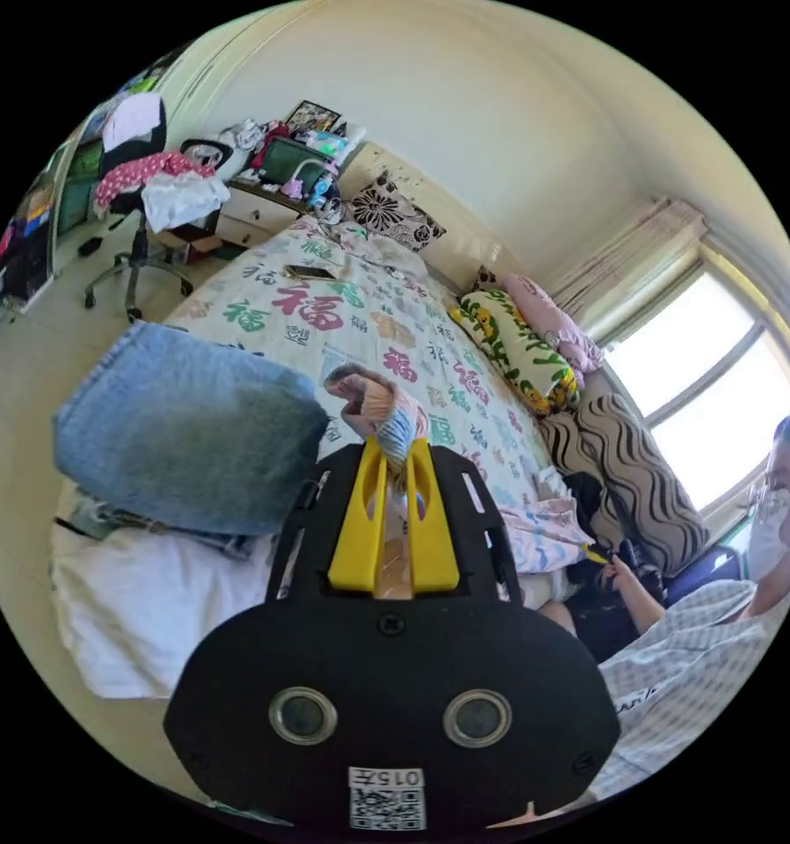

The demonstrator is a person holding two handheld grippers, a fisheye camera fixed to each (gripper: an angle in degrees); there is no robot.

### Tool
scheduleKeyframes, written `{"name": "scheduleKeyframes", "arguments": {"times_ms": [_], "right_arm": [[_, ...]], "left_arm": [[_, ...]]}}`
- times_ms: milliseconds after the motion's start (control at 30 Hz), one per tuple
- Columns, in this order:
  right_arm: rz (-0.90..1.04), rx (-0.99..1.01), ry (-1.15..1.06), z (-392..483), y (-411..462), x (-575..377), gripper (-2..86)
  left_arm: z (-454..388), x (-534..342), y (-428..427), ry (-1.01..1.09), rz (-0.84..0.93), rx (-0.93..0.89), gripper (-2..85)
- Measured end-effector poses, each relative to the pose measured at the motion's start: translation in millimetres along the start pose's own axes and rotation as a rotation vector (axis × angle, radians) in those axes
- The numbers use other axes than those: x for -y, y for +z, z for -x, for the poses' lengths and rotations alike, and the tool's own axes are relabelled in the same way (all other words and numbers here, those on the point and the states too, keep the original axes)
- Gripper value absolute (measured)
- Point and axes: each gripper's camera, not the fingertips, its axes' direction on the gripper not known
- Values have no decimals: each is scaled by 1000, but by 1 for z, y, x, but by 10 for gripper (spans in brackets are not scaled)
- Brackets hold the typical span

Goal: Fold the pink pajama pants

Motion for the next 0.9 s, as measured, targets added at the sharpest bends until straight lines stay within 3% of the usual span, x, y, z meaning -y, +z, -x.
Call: {"name": "scheduleKeyframes", "arguments": {"times_ms": [133,233,300,433,533,600,667,733,900], "right_arm": [[153,-137,30,-30,45,-18,51],[115,-133,56,-50,56,-25,66],[61,-115,81,-57,50,-28,81],[-68,-278,53,-58,16,-35,92],[-172,-312,-49,-51,-2,-41,93],[-177,-305,-104,-48,0,-40,93],[-121,-323,-197,-42,19,-37,95],[-54,-338,-253,-40,38,-36,97],[-55,-314,-293,-52,58,-48,96]], "left_arm": [[40,-54,9,-41,124,198,35],[71,-97,48,-97,237,326,57],[77,-113,62,-126,235,333,70],[65,-139,59,-152,117,477,89],[13,-147,71,69,21,552,85],[-17,-145,107,220,40,394,83],[-57,-140,187,369,149,74,83],[-99,-143,259,504,234,-93,84],[-227,-174,444,820,422,-361,91]]}}
